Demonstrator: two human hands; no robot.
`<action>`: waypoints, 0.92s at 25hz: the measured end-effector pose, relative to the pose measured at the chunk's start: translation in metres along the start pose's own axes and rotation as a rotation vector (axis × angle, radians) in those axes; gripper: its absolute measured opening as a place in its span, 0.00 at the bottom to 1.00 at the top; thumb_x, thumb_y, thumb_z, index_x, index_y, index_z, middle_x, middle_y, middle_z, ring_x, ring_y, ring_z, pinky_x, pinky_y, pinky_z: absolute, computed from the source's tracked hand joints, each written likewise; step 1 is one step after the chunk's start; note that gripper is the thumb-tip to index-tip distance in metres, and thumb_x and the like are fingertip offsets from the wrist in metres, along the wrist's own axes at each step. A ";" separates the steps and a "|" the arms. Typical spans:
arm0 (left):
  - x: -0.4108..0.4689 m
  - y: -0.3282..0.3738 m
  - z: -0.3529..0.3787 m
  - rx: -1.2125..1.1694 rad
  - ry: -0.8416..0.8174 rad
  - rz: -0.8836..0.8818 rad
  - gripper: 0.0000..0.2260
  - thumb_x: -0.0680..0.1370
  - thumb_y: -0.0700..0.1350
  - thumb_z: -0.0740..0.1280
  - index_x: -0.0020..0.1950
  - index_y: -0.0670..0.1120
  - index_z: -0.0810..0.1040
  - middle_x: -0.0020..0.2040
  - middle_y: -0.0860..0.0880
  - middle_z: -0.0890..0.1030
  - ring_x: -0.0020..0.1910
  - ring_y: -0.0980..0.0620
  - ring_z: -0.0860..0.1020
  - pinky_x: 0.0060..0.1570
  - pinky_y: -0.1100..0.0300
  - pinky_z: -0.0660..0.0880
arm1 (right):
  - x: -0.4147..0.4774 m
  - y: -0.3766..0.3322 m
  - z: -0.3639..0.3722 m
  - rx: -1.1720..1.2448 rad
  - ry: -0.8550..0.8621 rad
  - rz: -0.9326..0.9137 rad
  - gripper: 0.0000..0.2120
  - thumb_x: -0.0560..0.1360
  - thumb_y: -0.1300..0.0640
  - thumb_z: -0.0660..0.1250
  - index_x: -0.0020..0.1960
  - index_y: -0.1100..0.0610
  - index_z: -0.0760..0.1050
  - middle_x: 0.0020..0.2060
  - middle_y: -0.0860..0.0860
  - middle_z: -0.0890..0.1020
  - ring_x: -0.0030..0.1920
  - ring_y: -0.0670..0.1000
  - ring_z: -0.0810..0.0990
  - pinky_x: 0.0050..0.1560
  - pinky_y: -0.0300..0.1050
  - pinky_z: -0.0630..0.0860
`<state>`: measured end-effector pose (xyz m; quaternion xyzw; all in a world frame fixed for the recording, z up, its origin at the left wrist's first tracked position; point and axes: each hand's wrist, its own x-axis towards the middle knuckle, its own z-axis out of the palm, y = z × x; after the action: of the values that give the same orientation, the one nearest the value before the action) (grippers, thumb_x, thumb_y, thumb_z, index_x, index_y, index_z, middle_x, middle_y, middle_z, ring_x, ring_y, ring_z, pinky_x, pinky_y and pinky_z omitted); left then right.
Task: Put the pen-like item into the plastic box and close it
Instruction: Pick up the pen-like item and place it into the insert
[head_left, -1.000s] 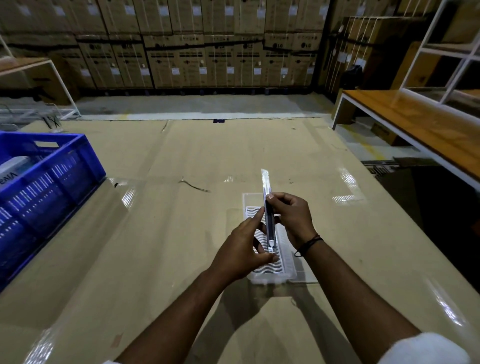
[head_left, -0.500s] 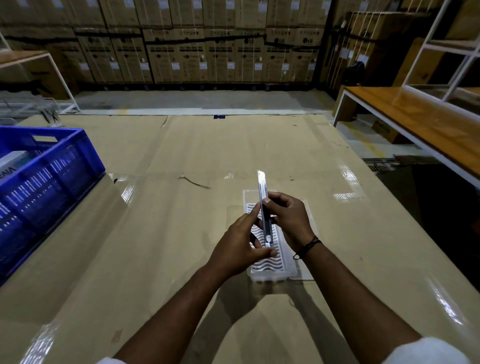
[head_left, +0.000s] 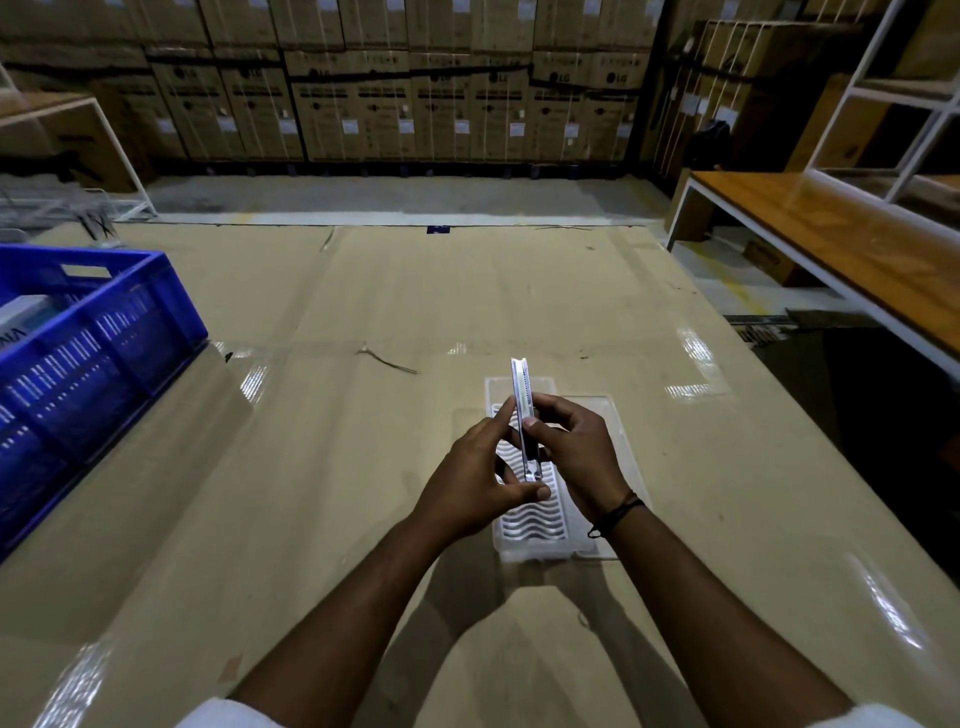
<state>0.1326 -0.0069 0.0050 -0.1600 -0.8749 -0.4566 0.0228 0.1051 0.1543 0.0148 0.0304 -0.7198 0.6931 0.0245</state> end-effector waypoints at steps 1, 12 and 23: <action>0.000 0.000 0.000 -0.004 -0.002 0.002 0.51 0.66 0.56 0.81 0.81 0.63 0.55 0.58 0.58 0.78 0.40 0.55 0.82 0.49 0.58 0.81 | -0.002 0.001 -0.001 -0.007 -0.003 0.002 0.15 0.77 0.65 0.68 0.60 0.52 0.83 0.52 0.51 0.87 0.50 0.51 0.87 0.43 0.44 0.81; -0.002 0.008 0.001 -0.013 -0.052 0.016 0.49 0.68 0.52 0.82 0.80 0.65 0.54 0.56 0.61 0.76 0.39 0.58 0.81 0.44 0.68 0.78 | -0.012 0.013 -0.003 -0.076 0.035 0.010 0.18 0.78 0.64 0.68 0.66 0.53 0.80 0.53 0.54 0.85 0.49 0.56 0.86 0.42 0.46 0.80; 0.000 -0.005 0.001 0.208 -0.116 -0.049 0.46 0.67 0.62 0.79 0.81 0.59 0.61 0.69 0.55 0.70 0.67 0.52 0.67 0.67 0.55 0.70 | -0.010 0.005 -0.005 -0.357 0.106 0.065 0.26 0.75 0.64 0.70 0.70 0.49 0.74 0.40 0.52 0.83 0.35 0.47 0.84 0.38 0.39 0.82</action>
<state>0.1308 -0.0086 0.0001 -0.1614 -0.9209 -0.3539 -0.0227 0.1151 0.1596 0.0090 -0.0340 -0.8296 0.5555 0.0450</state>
